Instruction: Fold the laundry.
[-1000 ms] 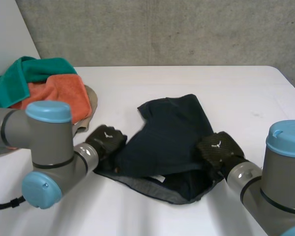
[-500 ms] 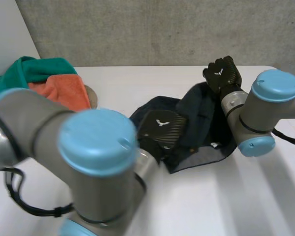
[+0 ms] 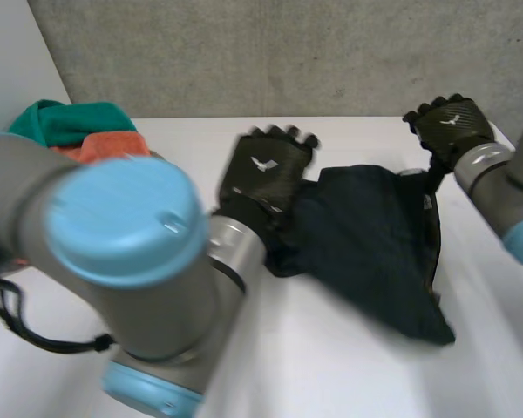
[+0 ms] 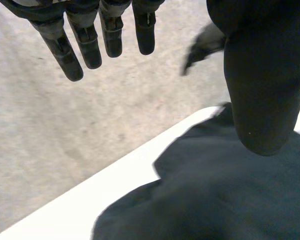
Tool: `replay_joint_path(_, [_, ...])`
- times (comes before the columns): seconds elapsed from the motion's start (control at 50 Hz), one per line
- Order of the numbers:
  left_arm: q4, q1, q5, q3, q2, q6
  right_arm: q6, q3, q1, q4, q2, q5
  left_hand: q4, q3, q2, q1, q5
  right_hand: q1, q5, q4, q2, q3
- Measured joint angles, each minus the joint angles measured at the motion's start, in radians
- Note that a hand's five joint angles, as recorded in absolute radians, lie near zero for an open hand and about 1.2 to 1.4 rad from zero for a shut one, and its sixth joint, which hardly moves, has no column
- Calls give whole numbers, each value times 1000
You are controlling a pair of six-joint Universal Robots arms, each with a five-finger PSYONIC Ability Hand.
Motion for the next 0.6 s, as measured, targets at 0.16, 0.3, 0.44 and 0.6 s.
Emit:
replay_joint_path(0.16, [0, 163, 113, -41, 23, 33, 167, 101, -12, 260, -184, 0, 0, 0, 0, 0, 0, 0, 0, 0, 0, 0])
replay_joint_path(0.3, [4, 241, 192, -1, -149, 121, 266, 299, -3, 299, -344, -7, 0, 0, 0, 0, 0, 0, 0, 0, 0, 0])
replay_joint_path(0.44, [5, 259, 240, 44, -289, 230, 282, 517, 18, 234, -423, -5, 0, 0, 0, 0, 0, 0, 0, 0, 0, 0])
replay_joint_path(0.6, [22, 257, 273, 98, -372, 282, 278, 717, 102, 28, -395, 26, 342, 327, 333, 371, 341, 5, 5, 9, 3, 6])
